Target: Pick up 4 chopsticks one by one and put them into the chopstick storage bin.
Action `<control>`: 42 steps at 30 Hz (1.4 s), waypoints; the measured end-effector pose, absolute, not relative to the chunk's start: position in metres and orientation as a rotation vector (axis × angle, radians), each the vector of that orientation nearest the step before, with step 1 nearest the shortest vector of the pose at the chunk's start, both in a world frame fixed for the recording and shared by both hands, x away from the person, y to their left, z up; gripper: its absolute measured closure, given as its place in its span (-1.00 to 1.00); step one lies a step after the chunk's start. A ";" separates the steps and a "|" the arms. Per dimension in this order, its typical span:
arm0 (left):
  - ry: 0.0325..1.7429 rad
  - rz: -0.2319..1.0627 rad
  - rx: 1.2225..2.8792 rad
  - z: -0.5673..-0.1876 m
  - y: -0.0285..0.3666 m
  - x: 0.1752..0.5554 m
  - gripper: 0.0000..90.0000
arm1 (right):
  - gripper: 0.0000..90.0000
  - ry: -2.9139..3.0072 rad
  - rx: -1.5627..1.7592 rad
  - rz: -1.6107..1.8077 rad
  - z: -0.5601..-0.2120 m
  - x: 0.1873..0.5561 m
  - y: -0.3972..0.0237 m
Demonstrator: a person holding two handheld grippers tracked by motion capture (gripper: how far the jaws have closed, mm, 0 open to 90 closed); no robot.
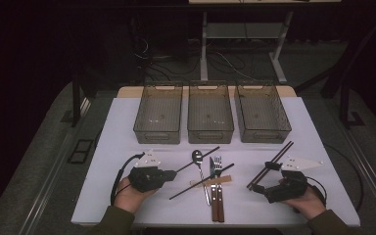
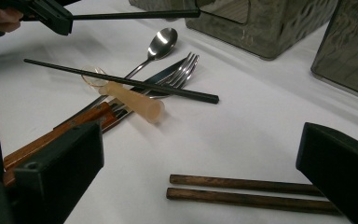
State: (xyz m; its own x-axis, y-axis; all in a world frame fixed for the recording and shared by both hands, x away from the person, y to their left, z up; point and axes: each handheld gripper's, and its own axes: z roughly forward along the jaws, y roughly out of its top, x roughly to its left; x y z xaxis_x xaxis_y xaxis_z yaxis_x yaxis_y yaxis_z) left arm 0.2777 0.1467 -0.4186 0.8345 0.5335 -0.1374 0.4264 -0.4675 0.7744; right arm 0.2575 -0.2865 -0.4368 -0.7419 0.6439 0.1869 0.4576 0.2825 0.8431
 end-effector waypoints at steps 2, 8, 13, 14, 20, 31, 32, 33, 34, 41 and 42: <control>0.703 0.162 2.124 -0.418 0.149 0.278 0.89 | -0.99 2.357 1.025 1.448 -0.437 0.257 -0.287; 0.725 0.170 2.105 -0.417 0.156 0.279 0.89 | -0.98 2.355 1.025 1.449 -0.437 0.257 -0.287; 0.736 0.184 2.098 -0.415 0.161 0.280 0.89 | -0.98 2.355 1.026 1.450 -0.436 0.257 -0.287; 0.738 0.186 2.093 -0.415 0.162 0.280 0.89 | -0.99 2.355 1.026 1.450 -0.436 0.257 -0.287; 0.753 0.202 2.081 -0.413 0.168 0.281 0.89 | -0.99 2.354 1.025 1.451 -0.436 0.257 -0.287; 0.791 0.235 2.033 -0.407 0.182 0.282 0.89 | -0.99 2.354 1.025 1.451 -0.436 0.257 -0.287; 0.794 0.238 2.029 -0.407 0.183 0.282 0.89 | -0.99 2.354 1.024 1.452 -0.436 0.257 -0.287; 0.800 0.239 2.024 -0.406 0.185 0.282 0.89 | -0.99 2.354 1.024 1.452 -0.436 0.257 -0.287; 0.801 0.243 2.024 -0.406 0.186 0.283 0.89 | -0.99 2.354 1.025 1.452 -0.436 0.257 -0.287; 0.837 0.261 2.001 -0.405 0.194 0.285 0.89 | -0.99 2.354 1.023 1.452 -0.436 0.257 -0.287; 0.843 0.264 1.998 -0.405 0.195 0.285 0.89 | -0.99 2.354 1.024 1.452 -0.436 0.257 -0.287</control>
State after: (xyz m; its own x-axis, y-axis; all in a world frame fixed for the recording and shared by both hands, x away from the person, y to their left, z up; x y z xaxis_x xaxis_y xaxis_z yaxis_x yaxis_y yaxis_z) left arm 0.2851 0.1950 -0.4050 0.7422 0.6552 -0.1411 0.4575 -0.3414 0.8211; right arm 0.2570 -0.2868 -0.4362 -0.7427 0.6433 0.1859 0.4548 0.2809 0.8451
